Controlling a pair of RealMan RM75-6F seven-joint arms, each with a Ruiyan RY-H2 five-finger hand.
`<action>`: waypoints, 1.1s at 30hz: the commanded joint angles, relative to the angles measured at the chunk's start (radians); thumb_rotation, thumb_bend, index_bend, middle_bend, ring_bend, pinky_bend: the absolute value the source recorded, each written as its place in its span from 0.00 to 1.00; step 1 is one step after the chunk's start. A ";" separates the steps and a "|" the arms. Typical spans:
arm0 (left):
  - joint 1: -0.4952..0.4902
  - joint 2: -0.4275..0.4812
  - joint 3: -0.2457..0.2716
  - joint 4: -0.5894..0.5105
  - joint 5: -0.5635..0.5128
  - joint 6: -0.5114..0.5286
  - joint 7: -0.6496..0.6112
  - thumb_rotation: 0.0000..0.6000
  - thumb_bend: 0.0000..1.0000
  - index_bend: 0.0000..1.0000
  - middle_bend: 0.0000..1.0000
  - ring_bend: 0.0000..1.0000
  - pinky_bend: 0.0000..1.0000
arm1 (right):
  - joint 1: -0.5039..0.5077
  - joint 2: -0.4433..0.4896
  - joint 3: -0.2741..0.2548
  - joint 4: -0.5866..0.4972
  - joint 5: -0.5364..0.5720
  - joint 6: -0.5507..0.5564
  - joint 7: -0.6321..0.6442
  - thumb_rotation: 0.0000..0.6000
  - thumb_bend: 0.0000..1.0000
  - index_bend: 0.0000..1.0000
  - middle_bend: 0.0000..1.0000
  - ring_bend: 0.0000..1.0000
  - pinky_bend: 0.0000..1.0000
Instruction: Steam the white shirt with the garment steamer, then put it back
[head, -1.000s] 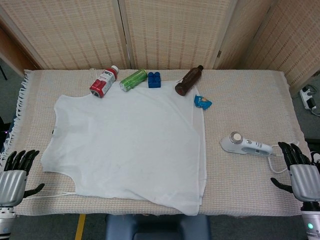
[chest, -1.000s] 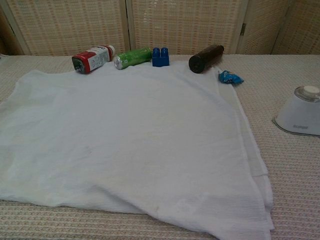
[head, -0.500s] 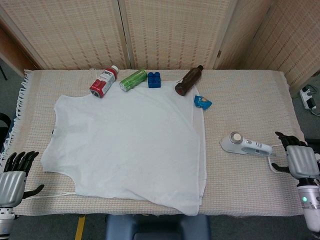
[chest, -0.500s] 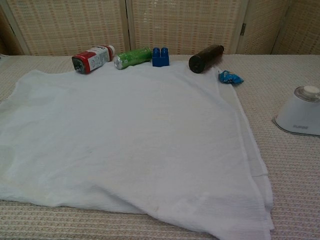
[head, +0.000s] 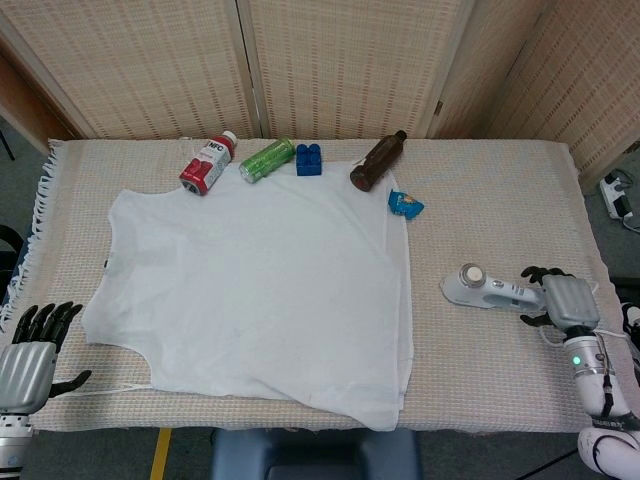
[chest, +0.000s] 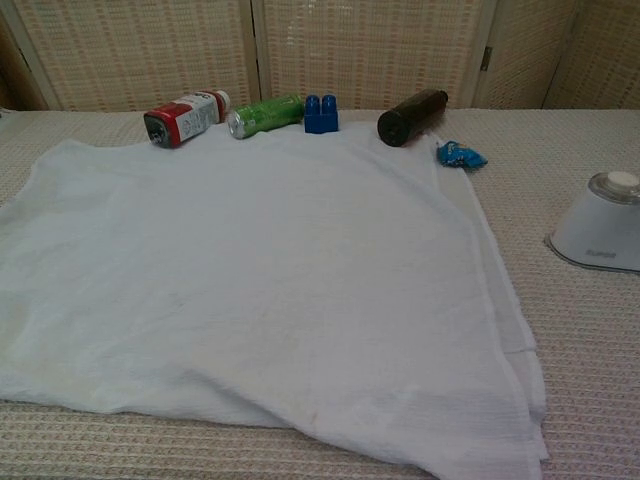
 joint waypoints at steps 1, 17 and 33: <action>0.000 0.001 0.002 -0.002 -0.002 -0.004 0.003 1.00 0.07 0.15 0.14 0.10 0.04 | 0.018 -0.014 -0.004 0.010 -0.007 -0.015 -0.009 1.00 0.02 0.32 0.37 0.28 0.37; 0.001 -0.004 0.004 0.011 -0.012 -0.013 -0.003 1.00 0.07 0.15 0.14 0.09 0.04 | 0.074 -0.081 -0.010 0.071 0.014 -0.064 -0.024 1.00 0.02 0.46 0.54 0.45 0.50; 0.002 -0.001 0.005 0.007 -0.018 -0.015 0.008 1.00 0.07 0.15 0.14 0.09 0.04 | 0.090 -0.103 -0.020 0.130 -0.009 -0.099 0.070 1.00 0.27 0.56 0.62 0.54 0.63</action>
